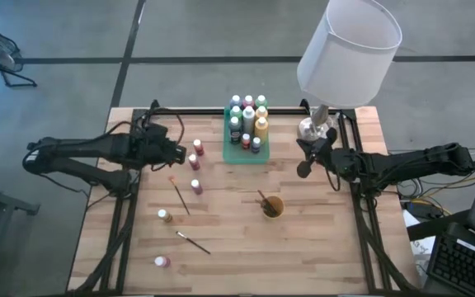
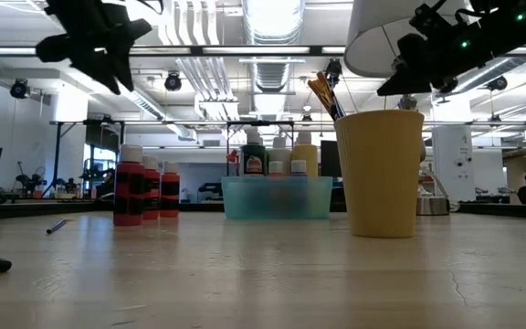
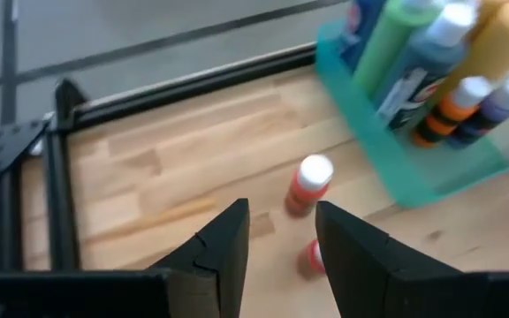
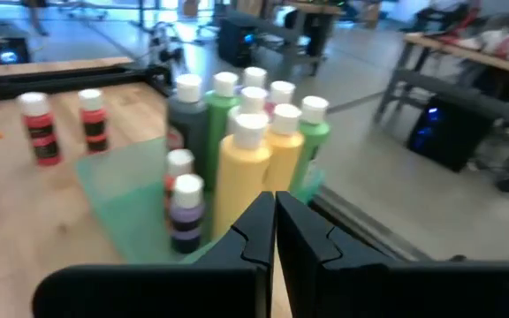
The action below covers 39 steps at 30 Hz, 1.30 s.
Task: Pick & Place Paint Supplies
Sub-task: Put the orange paintbrush into the yellow cup
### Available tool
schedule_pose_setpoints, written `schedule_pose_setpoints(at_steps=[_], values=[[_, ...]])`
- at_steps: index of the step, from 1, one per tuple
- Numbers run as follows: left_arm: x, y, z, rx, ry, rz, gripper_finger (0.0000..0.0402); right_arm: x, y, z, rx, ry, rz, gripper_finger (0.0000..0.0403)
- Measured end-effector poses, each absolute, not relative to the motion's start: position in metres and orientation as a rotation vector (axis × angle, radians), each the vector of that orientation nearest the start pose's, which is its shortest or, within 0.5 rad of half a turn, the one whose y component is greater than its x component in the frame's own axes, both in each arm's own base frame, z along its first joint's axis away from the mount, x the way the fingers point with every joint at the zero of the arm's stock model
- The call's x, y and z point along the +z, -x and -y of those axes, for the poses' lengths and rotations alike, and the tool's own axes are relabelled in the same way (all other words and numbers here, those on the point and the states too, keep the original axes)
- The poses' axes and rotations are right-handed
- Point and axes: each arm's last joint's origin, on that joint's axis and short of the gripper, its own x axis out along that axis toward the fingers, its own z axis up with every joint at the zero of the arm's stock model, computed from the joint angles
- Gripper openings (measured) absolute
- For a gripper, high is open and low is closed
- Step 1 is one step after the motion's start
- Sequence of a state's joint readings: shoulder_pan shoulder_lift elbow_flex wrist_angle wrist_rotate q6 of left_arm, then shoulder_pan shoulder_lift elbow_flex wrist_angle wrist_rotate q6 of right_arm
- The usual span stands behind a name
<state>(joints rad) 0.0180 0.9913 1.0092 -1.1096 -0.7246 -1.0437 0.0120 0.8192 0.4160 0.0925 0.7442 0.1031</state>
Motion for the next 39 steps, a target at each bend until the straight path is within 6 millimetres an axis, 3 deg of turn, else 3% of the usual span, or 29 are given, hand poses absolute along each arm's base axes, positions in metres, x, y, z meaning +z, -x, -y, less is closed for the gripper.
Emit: schedule_pose_setpoints(at_steps=[17,28,39], values=[[0.253,-0.149,-0.019,1.225,0.659,-0.705,0.0139,0.232,-0.174,0.018,-0.782,0.015,-0.24,0.0008],[0.229,-0.149,-0.028,1.22,0.76,-0.814,0.0216,0.232,-0.174,0.018,-0.786,-0.023,-0.225,0.0008],[0.195,-0.154,-0.027,1.174,0.874,-0.875,0.0216,0.231,-0.173,0.018,-0.785,-0.022,-0.226,0.0008]])
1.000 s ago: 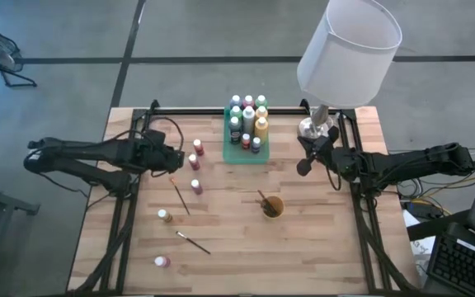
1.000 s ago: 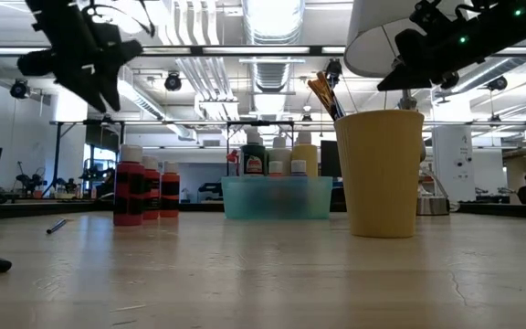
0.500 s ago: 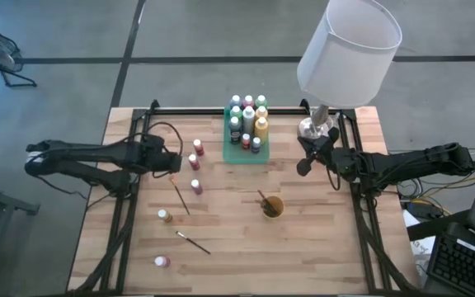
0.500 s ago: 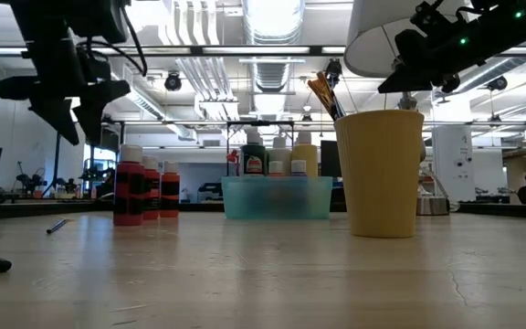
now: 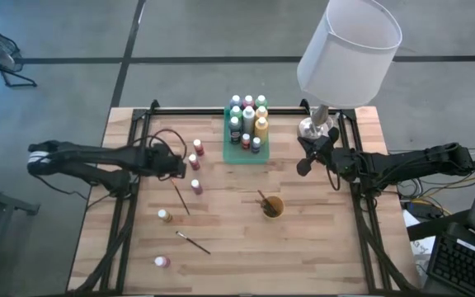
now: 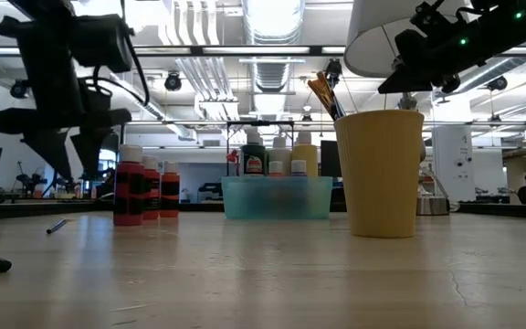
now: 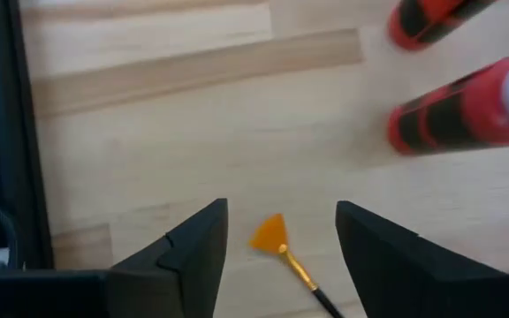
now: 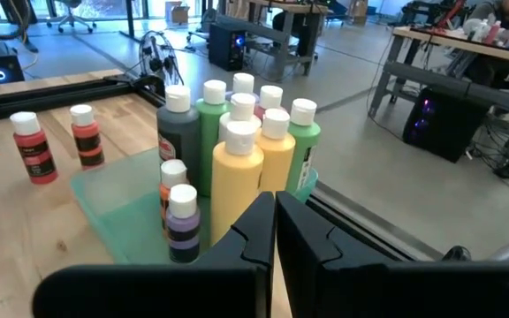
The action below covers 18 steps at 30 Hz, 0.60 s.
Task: Pick & Place Paint Supplies
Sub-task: Put the orange paintbrush into the yellow cup
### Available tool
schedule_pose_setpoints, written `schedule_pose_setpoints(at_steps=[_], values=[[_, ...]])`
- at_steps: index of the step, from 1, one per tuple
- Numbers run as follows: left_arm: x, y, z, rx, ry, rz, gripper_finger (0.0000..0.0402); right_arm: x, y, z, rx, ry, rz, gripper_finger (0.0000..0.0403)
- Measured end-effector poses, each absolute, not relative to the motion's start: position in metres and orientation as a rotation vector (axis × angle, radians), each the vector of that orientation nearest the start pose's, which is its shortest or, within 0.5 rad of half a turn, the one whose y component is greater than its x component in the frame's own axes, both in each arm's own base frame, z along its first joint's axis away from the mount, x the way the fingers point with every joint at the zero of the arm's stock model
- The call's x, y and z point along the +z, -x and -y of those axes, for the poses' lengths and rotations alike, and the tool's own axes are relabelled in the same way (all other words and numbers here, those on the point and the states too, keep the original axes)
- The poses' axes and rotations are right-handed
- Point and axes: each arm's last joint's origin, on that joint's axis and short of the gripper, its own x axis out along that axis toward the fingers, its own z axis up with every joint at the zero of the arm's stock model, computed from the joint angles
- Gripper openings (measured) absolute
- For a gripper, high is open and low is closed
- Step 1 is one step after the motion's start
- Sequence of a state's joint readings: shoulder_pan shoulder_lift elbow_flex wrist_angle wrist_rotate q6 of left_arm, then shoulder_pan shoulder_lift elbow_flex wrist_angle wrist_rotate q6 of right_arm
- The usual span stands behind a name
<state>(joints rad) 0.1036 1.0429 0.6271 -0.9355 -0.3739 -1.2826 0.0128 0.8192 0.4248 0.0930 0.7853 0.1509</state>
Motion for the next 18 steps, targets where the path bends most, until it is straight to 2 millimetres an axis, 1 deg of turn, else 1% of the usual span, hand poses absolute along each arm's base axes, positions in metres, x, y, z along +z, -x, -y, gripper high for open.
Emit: schedule_pose_setpoints(at_steps=[9,18], values=[[0.178,-0.152,-0.025,1.207,0.944,-0.893,0.0213,0.231,-0.173,0.018,-0.785,-0.022,-0.227,0.0008],[0.151,-0.147,-0.022,1.18,1.063,-0.903,0.0213,0.231,-0.173,0.018,-0.785,-0.018,-0.228,0.0008]])
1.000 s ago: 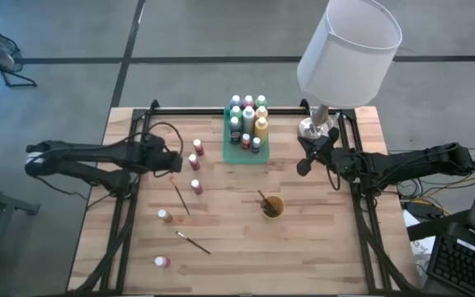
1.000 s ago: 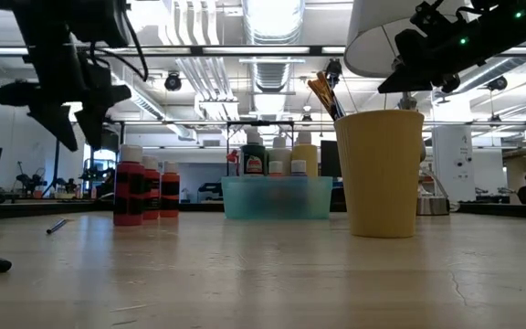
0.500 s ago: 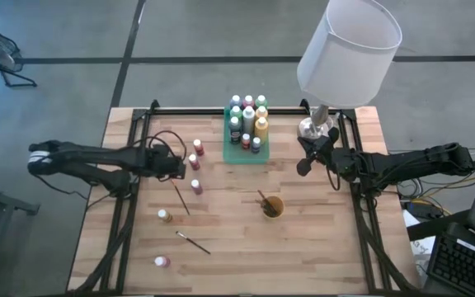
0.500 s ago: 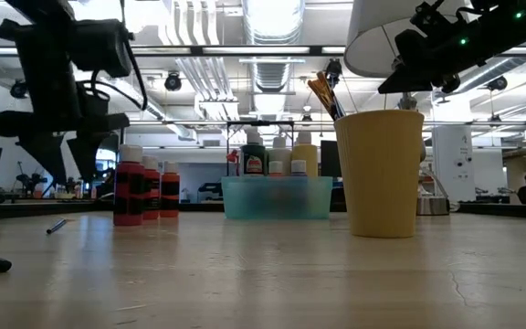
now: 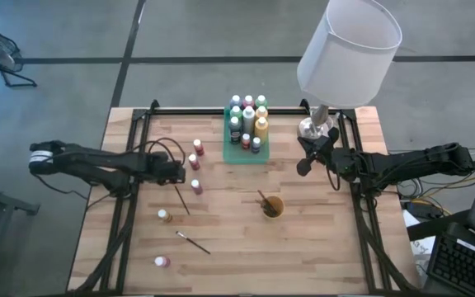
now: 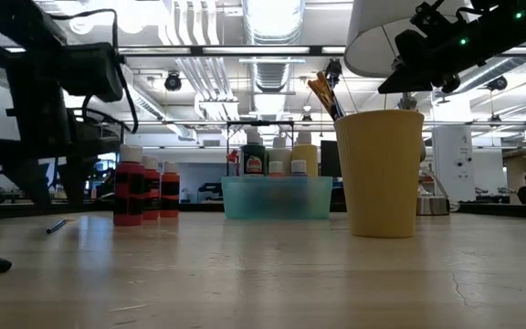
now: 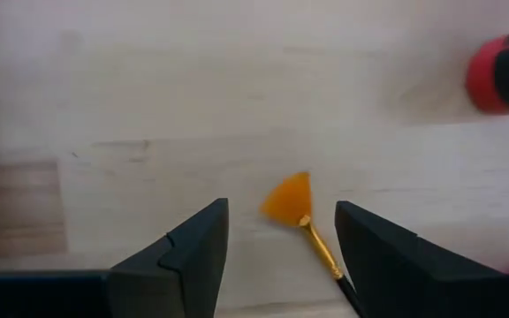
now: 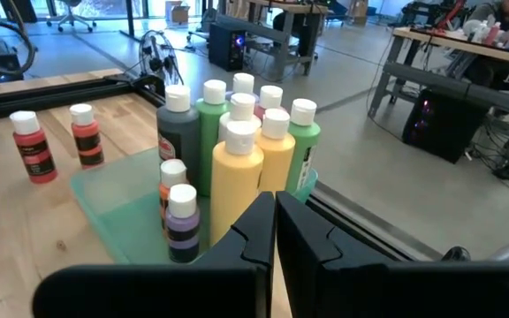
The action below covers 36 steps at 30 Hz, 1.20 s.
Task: Pick & Place Paint Supplies
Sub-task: Put the orange paintbrush into the yellow cup
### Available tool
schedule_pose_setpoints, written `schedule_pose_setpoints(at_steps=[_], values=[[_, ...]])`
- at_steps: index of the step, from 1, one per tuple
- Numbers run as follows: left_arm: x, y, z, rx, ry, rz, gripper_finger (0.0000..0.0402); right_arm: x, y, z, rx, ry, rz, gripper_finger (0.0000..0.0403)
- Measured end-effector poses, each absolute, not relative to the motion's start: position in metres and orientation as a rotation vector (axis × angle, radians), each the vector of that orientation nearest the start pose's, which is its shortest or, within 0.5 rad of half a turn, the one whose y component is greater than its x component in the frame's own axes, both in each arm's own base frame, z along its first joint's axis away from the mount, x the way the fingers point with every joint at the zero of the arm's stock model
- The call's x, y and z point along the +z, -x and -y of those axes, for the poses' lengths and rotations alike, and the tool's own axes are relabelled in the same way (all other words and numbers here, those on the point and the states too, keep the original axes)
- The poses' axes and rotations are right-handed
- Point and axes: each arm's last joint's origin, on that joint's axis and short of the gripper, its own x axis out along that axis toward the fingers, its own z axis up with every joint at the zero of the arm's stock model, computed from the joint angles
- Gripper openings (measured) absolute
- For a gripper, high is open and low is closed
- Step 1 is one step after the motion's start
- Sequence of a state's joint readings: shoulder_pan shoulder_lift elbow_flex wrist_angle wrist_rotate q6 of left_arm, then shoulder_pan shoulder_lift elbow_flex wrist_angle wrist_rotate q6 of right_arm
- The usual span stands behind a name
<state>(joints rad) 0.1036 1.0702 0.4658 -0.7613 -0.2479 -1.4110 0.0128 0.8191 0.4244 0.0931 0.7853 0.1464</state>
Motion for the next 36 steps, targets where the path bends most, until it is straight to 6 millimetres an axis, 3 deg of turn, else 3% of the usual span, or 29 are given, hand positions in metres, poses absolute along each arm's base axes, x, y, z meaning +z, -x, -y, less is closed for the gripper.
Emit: schedule_pose_setpoints(at_steps=[8,27,36], values=[[0.139,-0.144,-0.022,1.175,1.108,-0.872,0.0213,0.231,-0.173,0.018,-0.785,-0.018,-0.228,0.0008],[0.139,-0.151,-0.022,1.173,1.162,-0.779,0.0213,0.231,-0.173,0.018,-0.785,-0.017,-0.228,0.0008],[0.121,-0.156,-0.022,1.249,1.11,-0.877,0.0213,0.231,-0.173,0.018,-0.786,-0.017,-0.228,0.0008]])
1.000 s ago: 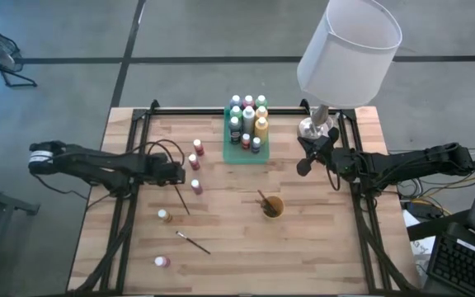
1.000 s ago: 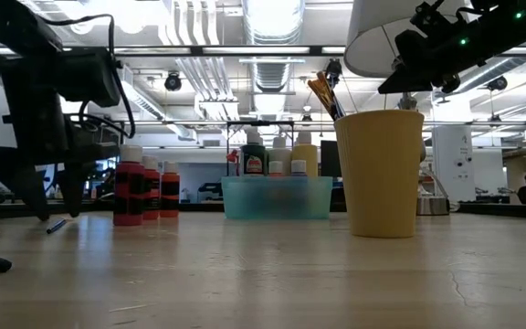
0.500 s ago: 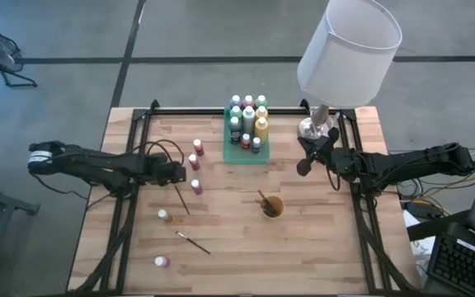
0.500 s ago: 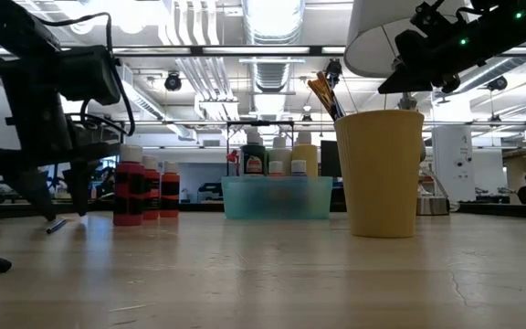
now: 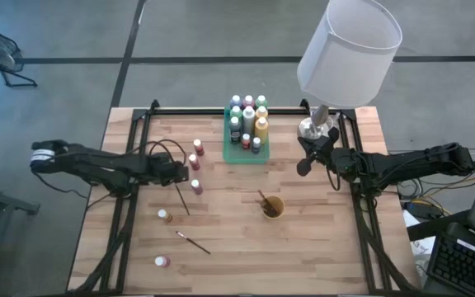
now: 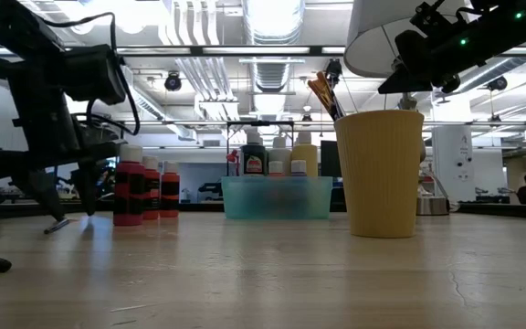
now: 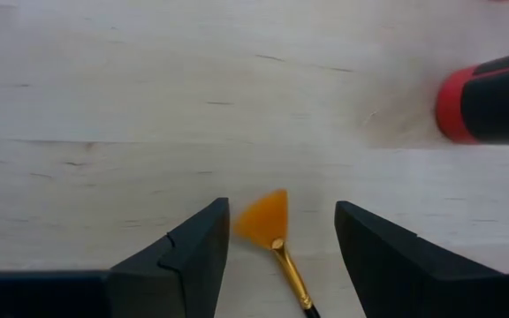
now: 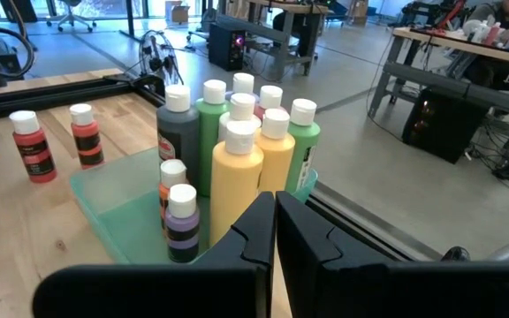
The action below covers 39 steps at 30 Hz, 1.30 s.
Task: Pick & Place Paint Supplies
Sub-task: Put the orange paintbrush into the yellow cup
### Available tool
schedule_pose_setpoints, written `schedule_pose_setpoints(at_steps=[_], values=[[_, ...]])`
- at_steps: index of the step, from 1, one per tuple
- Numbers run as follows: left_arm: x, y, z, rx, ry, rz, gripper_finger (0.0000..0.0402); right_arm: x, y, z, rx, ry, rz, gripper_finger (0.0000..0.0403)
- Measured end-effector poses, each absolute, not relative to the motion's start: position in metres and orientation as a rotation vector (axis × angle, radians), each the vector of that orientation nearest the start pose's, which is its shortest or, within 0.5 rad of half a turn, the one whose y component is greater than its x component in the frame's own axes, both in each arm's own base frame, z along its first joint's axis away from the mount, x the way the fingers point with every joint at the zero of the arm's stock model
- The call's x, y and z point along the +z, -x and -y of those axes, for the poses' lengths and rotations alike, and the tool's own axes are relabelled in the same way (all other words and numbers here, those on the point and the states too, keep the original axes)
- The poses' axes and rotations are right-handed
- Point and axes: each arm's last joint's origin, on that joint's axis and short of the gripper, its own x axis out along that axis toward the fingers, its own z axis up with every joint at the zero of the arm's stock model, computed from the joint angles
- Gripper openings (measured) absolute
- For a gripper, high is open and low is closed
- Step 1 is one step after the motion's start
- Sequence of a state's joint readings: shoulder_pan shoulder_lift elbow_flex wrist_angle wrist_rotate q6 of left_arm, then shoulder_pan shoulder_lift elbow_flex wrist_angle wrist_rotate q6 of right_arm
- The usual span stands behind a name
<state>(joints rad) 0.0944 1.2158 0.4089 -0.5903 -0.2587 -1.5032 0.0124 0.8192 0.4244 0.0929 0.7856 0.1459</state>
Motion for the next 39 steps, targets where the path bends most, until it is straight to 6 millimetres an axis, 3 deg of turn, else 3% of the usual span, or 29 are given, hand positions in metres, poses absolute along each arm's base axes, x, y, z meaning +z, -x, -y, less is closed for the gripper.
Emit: schedule_pose_setpoints(at_steps=[7,35,39], values=[[0.123,-0.164,-0.022,1.228,1.085,-0.91,0.0191,0.231,-0.173,0.018,-0.784,-0.006,-0.234,0.0008],[0.127,-0.169,-0.022,1.164,1.033,-0.931,0.0008,0.231,-0.173,0.018,-0.783,0.001,-0.239,0.0008],[0.128,-0.169,-0.022,1.148,1.012,-0.943,0.0006,0.231,-0.173,0.018,-0.783,0.003,-0.243,0.0008]])
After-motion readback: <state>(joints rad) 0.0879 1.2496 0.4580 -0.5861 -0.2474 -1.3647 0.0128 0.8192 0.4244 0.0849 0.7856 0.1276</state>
